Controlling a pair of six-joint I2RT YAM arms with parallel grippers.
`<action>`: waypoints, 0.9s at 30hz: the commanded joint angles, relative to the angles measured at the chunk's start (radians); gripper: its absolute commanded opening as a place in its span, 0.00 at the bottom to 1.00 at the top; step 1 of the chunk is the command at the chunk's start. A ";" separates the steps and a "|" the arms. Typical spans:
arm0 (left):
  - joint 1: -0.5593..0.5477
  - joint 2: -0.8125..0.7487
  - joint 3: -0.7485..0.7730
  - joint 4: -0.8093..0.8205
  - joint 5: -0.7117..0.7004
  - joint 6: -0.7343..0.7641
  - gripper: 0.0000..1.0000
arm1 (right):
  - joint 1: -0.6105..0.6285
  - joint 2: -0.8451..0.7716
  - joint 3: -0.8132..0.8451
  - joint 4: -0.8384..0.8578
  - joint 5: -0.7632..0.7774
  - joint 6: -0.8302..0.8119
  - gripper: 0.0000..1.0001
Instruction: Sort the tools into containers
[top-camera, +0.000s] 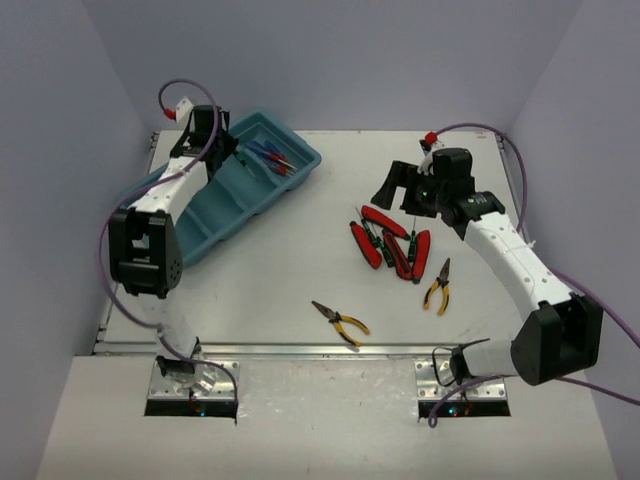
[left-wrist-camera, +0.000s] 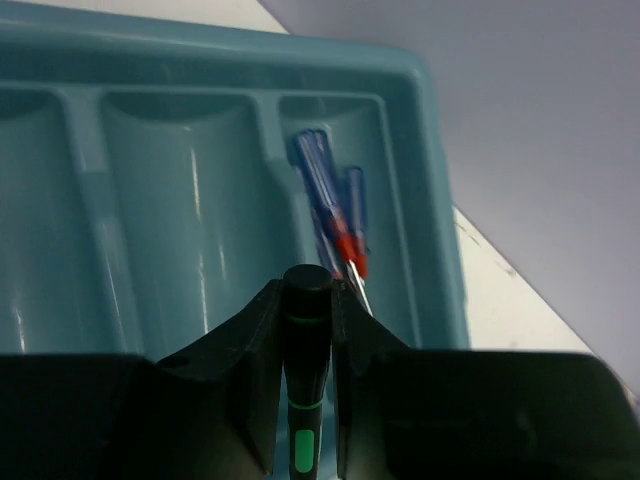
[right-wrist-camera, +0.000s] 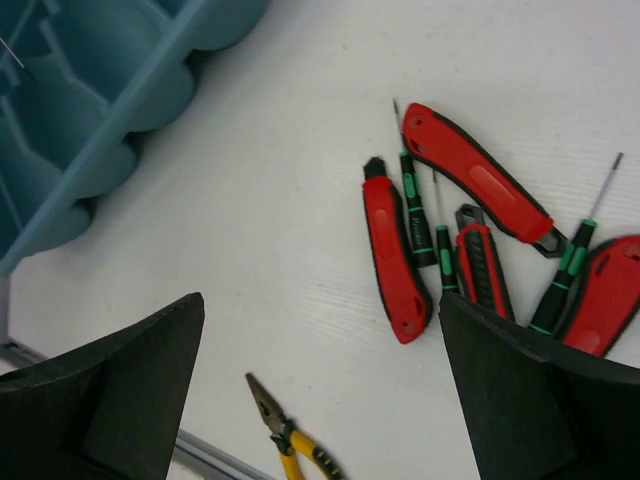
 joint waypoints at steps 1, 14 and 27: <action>0.006 0.168 0.171 -0.165 -0.118 0.019 0.17 | 0.002 -0.013 -0.030 -0.114 0.147 -0.111 0.99; 0.017 0.025 0.117 -0.163 -0.076 -0.004 0.99 | 0.120 0.291 0.068 -0.186 0.307 -0.254 0.43; -0.059 -0.615 -0.579 0.055 0.046 0.047 1.00 | 0.179 0.692 0.365 -0.228 0.430 -0.305 0.32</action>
